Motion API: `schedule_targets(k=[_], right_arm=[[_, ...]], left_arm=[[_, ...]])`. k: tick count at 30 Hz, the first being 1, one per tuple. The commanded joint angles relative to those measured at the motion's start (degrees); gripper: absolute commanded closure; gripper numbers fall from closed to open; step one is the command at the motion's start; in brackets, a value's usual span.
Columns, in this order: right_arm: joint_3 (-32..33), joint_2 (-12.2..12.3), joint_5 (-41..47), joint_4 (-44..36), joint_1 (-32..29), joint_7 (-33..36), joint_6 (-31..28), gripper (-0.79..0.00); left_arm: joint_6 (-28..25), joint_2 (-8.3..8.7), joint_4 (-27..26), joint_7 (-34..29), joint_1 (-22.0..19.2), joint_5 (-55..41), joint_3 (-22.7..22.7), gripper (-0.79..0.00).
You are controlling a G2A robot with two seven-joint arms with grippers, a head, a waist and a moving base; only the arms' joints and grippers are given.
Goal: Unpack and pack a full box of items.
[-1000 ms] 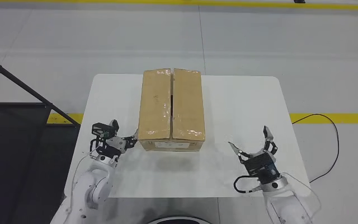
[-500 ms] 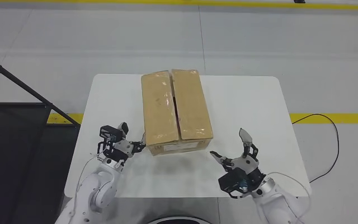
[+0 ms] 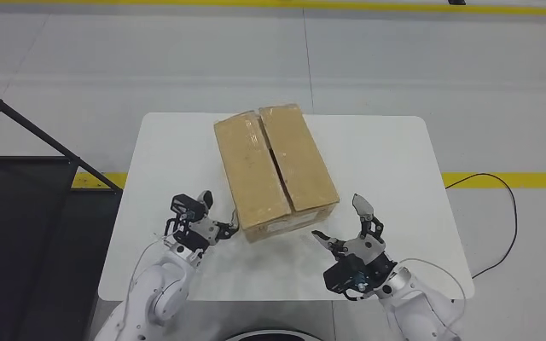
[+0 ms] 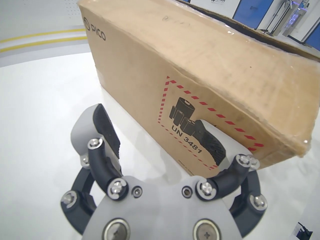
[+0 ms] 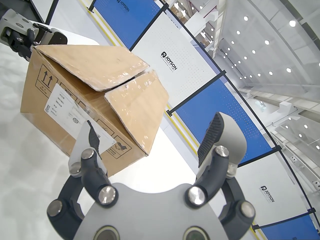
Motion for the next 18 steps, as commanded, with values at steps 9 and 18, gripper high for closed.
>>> schedule_targets(k=[9,18], right_arm=[[-0.7,-0.2,-1.2,1.2,1.5,1.7,2.5,-0.785],[-0.6,-0.3,-1.8,1.9,2.6,3.0,2.8,-0.785]], left_arm=[[-1.3,-0.31,0.1,-1.3,-1.5,0.3,2.6,-0.785],[-2.4,-0.66,0.8,-2.4,-3.1,0.3,5.1,-0.785]])
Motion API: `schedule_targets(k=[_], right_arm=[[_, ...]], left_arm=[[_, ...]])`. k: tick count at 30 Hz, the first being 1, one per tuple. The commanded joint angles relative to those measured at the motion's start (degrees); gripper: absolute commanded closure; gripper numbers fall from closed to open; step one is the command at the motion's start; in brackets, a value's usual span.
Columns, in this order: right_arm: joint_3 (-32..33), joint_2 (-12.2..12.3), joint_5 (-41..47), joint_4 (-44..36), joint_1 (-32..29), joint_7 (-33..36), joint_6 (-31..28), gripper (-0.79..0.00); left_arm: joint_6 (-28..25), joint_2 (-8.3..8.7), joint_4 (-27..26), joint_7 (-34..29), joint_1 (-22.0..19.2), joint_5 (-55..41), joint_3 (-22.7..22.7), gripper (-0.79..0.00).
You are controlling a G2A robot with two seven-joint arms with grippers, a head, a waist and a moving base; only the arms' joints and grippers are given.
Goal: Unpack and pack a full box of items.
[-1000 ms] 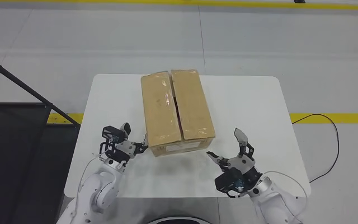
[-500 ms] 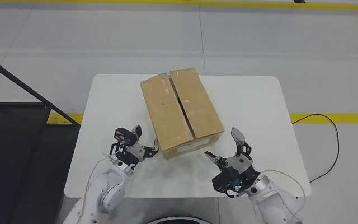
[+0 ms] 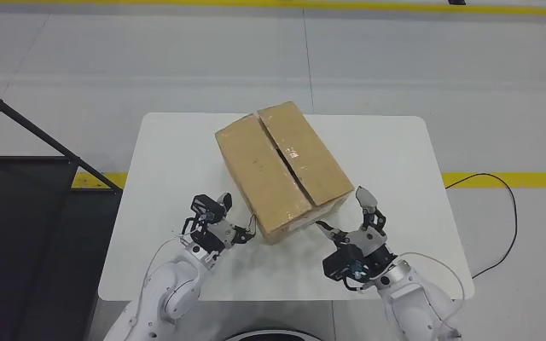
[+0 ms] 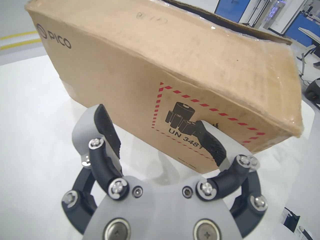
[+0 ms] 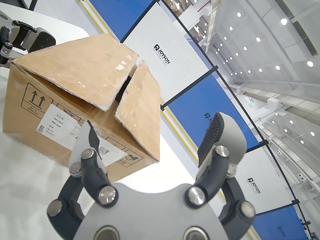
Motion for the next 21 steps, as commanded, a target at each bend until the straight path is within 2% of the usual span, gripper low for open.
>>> schedule_targets(k=[1,21], right_arm=[[0.3,0.0,0.1,0.0,-0.1,0.1,0.1,-0.785],[4.9,0.2,0.5,-0.7,-2.3,0.9,1.8,-0.785]], left_arm=[[-0.4,-0.08,0.2,-0.3,-0.5,0.2,0.7,-0.785],[-4.0,-0.75,0.4,-3.0,-3.8,1.2,6.6,-0.785]])
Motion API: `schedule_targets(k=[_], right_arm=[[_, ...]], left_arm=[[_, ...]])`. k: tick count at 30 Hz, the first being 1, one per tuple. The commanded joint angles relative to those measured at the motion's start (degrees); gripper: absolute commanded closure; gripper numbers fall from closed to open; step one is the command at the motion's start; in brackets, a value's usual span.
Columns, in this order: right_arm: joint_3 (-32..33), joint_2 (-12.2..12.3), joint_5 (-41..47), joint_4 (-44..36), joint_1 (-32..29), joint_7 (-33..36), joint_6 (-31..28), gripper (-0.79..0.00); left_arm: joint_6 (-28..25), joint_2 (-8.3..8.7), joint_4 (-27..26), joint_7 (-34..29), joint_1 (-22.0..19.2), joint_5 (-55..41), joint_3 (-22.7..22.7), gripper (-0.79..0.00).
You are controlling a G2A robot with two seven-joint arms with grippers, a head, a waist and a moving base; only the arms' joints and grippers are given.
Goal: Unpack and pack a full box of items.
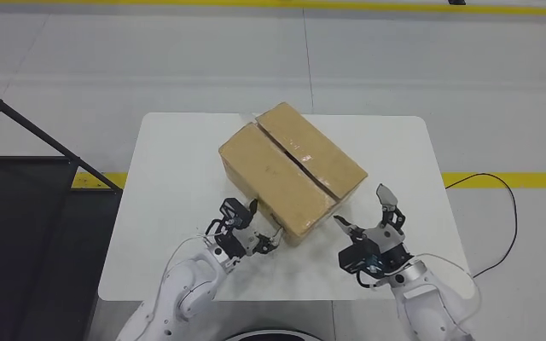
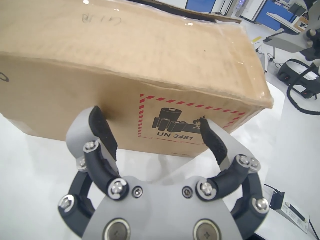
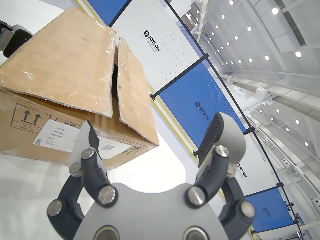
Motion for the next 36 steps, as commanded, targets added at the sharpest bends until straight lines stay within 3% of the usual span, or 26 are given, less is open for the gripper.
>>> schedule_targets(k=[1,7,15,19,25,36], right_arm=[[0.1,0.0,0.2,0.0,0.0,-0.2,0.2,-0.785],[0.3,0.0,0.5,-0.3,0.0,-1.0,0.1,-0.785],[1.2,0.0,2.6,-0.4,-0.1,-2.4,-1.7,-0.785],[1.4,0.0,4.2,-0.2,0.1,-3.1,-2.3,-0.785],[1.7,0.0,5.5,-0.8,-0.2,-4.0,-2.5,-0.785],[4.7,0.3,6.7,-1.3,-4.3,-5.7,-2.6,-0.785]], left_arm=[[-0.1,-0.03,0.0,-0.1,-0.1,0.4,0.4,-0.785],[0.7,0.30,-1.2,0.9,0.9,-0.2,-2.4,-0.785],[3.1,1.63,-3.7,4.4,6.3,-3.8,-15.1,-0.785],[4.5,1.98,-2.5,5.3,6.4,-6.5,-20.7,-0.785],[6.7,2.03,3.0,4.9,0.5,-6.2,-22.8,-0.785],[7.4,1.37,17.6,5.4,-15.9,-0.4,-17.4,-0.785]])
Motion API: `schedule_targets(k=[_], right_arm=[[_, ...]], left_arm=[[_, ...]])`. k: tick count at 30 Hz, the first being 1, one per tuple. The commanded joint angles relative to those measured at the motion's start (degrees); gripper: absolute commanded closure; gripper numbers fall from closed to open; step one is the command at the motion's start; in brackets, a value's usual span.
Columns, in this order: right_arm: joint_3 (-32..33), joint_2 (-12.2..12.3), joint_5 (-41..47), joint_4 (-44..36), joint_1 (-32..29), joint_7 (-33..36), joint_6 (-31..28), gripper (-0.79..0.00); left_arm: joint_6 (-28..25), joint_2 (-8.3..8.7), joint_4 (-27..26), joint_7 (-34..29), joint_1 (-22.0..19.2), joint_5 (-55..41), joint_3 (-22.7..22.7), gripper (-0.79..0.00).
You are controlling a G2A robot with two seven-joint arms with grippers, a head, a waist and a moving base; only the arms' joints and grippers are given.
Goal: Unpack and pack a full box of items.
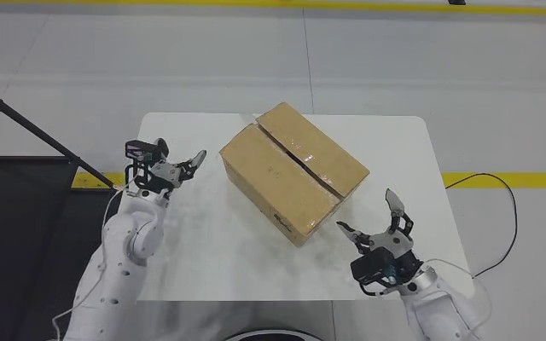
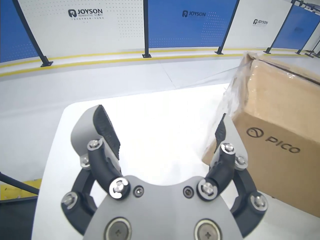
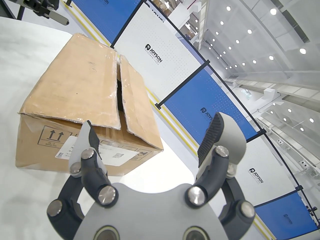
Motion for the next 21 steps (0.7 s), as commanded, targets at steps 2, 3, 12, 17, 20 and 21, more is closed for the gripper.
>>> schedule_targets(k=[2,3,12,17,20,21], right_arm=[[1.5,0.0,1.4,0.7,-1.0,0.6,1.0,-0.785],[2.1,-0.1,1.7,1.1,-1.2,1.5,1.6,-0.785],[2.8,-0.8,2.9,6.1,2.4,11.7,8.1,-0.785],[1.7,-1.2,4.6,10.2,5.9,14.7,9.6,-0.785],[0.7,-1.5,6.0,13.1,8.3,14.9,10.5,-0.785],[0.4,-1.6,6.5,14.1,9.2,14.6,10.8,-0.785]], left_arm=[[-1.0,-0.27,5.0,1.2,-4.7,2.9,2.5,-0.785],[-1.5,-0.37,6.5,1.8,-6.0,3.7,3.3,-0.785],[-5.0,-1.32,18.3,6.7,-14.3,6.8,8.5,-0.785],[-8.6,-1.43,20.9,9.4,-15.3,7.1,9.6,-0.785],[-11.4,-1.37,21.8,9.8,-15.3,5.4,9.3,-0.785],[-12.3,-1.31,22.0,9.7,-15.3,5.2,9.2,-0.785]])
